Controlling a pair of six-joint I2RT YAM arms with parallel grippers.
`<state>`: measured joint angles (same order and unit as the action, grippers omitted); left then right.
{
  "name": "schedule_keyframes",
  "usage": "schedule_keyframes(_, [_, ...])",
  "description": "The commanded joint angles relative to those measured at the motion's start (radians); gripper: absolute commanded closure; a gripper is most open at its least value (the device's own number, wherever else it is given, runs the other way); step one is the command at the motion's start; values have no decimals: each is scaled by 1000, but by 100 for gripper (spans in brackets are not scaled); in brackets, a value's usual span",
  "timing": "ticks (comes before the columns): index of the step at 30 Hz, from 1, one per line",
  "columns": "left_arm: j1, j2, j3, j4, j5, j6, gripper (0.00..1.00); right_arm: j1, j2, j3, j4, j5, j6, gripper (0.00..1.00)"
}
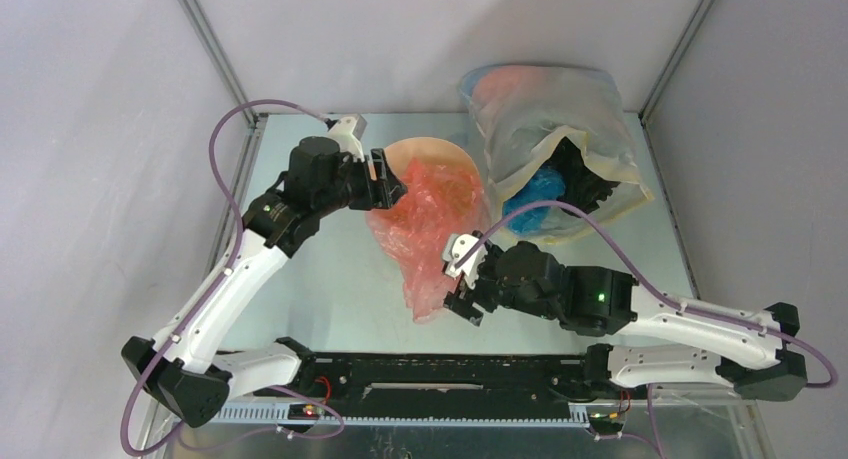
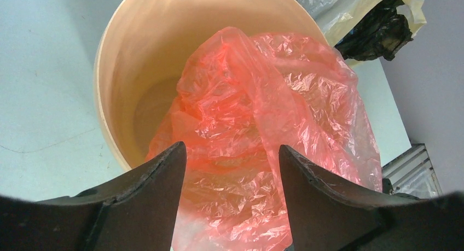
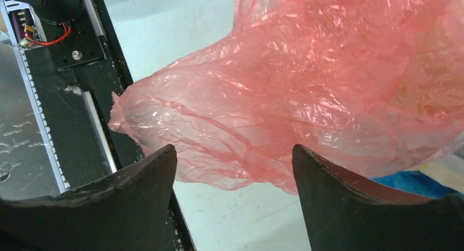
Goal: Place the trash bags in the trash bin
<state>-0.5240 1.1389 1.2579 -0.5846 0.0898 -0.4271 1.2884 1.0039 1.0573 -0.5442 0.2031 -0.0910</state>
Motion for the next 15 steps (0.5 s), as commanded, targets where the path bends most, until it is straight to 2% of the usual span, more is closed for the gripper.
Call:
schedule_keyframes(1, [-5,-15,40,41,9,7,30,41,-29,0,156,87,-84,23])
schedule_keyframes(3, [-5,3,48,40,10,8,30,56,-21,1,163,101,-100,20])
schedule_keyframes(5, [-5,18,55,40,11,12,30,73,-9,1,165,129,-116,8])
schedule_keyframes(7, [-5,35,63,40,9,18,30,105,8,0,164,176,-146,1])
schedule_keyframes(11, [-4,73,91,28,-7,29,30,213,33,-27,215,344,-239,0])
schedule_keyframes(15, [-3,123,123,11,-3,31,30,256,21,-46,248,400,-268,1])
